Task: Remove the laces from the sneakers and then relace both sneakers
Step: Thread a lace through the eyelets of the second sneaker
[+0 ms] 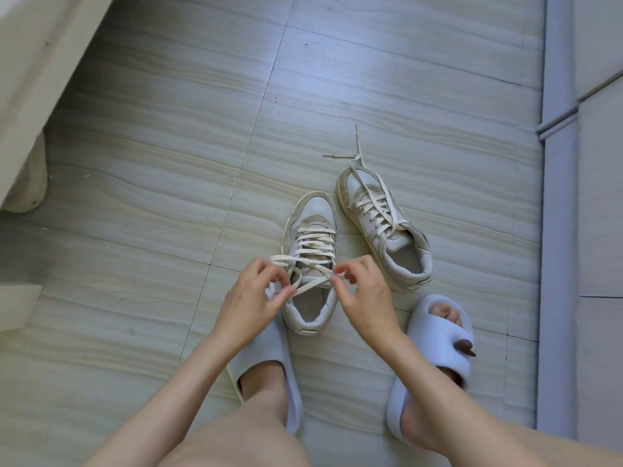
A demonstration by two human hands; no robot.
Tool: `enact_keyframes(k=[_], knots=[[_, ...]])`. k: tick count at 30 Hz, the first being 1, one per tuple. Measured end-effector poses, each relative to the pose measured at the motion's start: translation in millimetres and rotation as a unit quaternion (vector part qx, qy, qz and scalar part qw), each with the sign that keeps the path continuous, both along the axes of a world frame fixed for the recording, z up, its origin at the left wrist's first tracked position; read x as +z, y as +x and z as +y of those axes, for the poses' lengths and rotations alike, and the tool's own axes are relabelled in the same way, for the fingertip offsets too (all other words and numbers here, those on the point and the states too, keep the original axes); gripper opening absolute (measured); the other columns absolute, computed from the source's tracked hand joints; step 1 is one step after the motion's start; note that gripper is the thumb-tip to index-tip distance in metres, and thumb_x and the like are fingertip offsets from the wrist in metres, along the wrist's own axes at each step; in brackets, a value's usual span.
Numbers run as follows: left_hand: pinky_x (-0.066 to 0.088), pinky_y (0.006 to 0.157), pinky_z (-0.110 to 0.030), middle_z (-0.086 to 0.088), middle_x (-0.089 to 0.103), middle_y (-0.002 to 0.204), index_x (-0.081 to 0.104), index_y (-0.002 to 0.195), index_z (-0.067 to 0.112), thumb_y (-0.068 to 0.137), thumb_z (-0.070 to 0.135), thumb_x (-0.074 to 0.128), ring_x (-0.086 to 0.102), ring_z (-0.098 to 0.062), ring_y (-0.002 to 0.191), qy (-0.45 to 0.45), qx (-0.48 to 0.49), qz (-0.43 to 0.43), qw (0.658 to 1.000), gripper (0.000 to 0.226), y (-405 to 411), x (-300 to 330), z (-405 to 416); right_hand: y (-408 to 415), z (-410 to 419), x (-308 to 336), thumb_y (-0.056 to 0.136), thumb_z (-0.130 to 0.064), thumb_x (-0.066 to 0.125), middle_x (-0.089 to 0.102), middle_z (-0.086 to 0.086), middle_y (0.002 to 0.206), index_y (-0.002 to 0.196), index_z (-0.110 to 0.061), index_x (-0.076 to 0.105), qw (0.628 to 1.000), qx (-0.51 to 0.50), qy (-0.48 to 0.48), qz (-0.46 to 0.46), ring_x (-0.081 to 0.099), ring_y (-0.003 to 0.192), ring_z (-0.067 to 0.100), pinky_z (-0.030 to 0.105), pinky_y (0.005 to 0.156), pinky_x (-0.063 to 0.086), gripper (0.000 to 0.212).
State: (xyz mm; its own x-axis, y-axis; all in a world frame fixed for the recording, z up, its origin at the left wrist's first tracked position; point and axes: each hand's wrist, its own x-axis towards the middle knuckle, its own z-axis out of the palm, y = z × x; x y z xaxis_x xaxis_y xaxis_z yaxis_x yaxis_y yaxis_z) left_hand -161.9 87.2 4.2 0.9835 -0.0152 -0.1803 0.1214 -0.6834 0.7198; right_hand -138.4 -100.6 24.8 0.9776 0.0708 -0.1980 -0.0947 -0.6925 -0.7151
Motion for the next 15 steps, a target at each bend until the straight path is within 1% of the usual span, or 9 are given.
enact_keyframes(k=[2, 4, 5, 7, 9, 11, 12, 14, 15], knots=[[0.041, 0.063, -0.027, 0.006, 0.049, 0.092, 0.064, 0.095, 0.021, 0.075, 0.031, 0.076, 0.05, -0.013, 0.088, 0.067, -0.051, -0.005, 0.996, 0.025, -3, 0, -2, -6, 6, -5, 0.083, -0.013, 0.068, 0.052, 0.007, 0.09, 0.093, -0.007, 0.067, 0.998, 0.043, -0.05, -0.011, 0.051, 0.086, 0.024, 0.034, 0.076, 0.044, 0.012], [0.036, 0.061, -0.025, 0.0, 0.051, 0.093, 0.065, 0.1, 0.019, 0.073, 0.033, 0.077, 0.052, -0.018, 0.09, 0.114, -0.08, -0.003, 0.99, 0.033, -3, -1, -5, -10, 8, -12, 0.082, -0.013, 0.069, 0.052, 0.009, 0.097, 0.102, -0.009, 0.066, 0.997, 0.03, -0.074, -0.01, 0.049, 0.092, 0.026, 0.034, 0.08, 0.044, 0.021], [0.035, 0.059, -0.026, -0.003, 0.052, 0.092, 0.066, 0.098, 0.017, 0.073, 0.032, 0.077, 0.053, -0.022, 0.088, 0.137, -0.093, -0.005, 0.986, 0.032, -2, -1, -8, -12, 8, -15, 0.081, -0.012, 0.069, 0.051, 0.009, 0.102, 0.107, -0.008, 0.063, 0.998, 0.005, -0.066, 0.001, 0.05, 0.095, 0.027, 0.035, 0.082, 0.044, 0.027], [0.036, 0.056, -0.03, -0.007, 0.051, 0.09, 0.066, 0.089, 0.012, 0.076, 0.031, 0.075, 0.054, -0.027, 0.084, 0.169, -0.105, -0.013, 0.98, 0.024, 0, 1, -11, -16, 11, -18, 0.081, -0.013, 0.069, 0.046, 0.007, 0.11, 0.115, -0.006, 0.052, 0.996, -0.076, -0.027, 0.048, 0.052, 0.098, 0.028, 0.037, 0.087, 0.043, 0.038], [0.037, 0.056, -0.032, -0.009, 0.051, 0.088, 0.064, 0.083, 0.01, 0.084, 0.028, 0.068, 0.052, -0.027, 0.081, 0.16, -0.096, -0.026, 0.982, 0.019, 2, 3, -12, -19, 14, -21, 0.082, -0.02, 0.069, 0.04, 0.007, 0.122, 0.124, -0.007, 0.041, 0.981, -0.157, 0.003, 0.111, 0.054, 0.103, 0.03, 0.04, 0.09, 0.043, 0.052], [0.04, 0.059, -0.034, -0.008, 0.05, 0.086, 0.062, 0.081, 0.008, 0.088, 0.024, 0.063, 0.051, -0.028, 0.079, 0.125, -0.111, -0.039, 0.985, 0.018, 5, 7, -11, -21, 16, -26, 0.084, -0.027, 0.067, 0.039, 0.009, 0.133, 0.134, -0.006, 0.035, 0.964, -0.191, 0.006, 0.185, 0.052, 0.112, 0.031, 0.04, 0.096, 0.042, 0.063], [0.042, 0.063, -0.036, -0.008, 0.05, 0.086, 0.061, 0.081, 0.007, 0.089, 0.023, 0.061, 0.05, -0.027, 0.08, 0.109, -0.125, -0.041, 0.985, 0.018, 7, 10, -11, -20, 17, -29, 0.086, -0.03, 0.063, 0.043, 0.011, 0.134, 0.134, -0.005, 0.037, 0.956, -0.184, 0.002, 0.227, 0.051, 0.114, 0.031, 0.041, 0.097, 0.043, 0.06], [0.042, 0.074, -0.039, -0.004, 0.051, 0.087, 0.061, 0.082, 0.008, 0.092, 0.025, 0.056, 0.049, -0.025, 0.085, 0.089, -0.144, -0.031, 0.985, 0.02, 13, 17, -9, -18, 24, -31, 0.094, -0.034, 0.049, 0.057, 0.019, 0.122, 0.12, 0.0, 0.051, 0.944, -0.126, -0.035, 0.302, 0.055, 0.109, 0.036, 0.044, 0.093, 0.046, 0.042], [0.04, 0.078, -0.038, -0.001, 0.051, 0.087, 0.06, 0.082, 0.011, 0.094, 0.027, 0.054, 0.048, -0.023, 0.088, 0.09, -0.152, -0.027, 0.984, 0.021, 17, 22, -8, -17, 27, -29, 0.097, -0.032, 0.041, 0.06, 0.021, 0.115, 0.113, 0.002, 0.054, 0.942, -0.097, -0.061, 0.315, 0.057, 0.106, 0.039, 0.043, 0.091, 0.047, 0.039]])
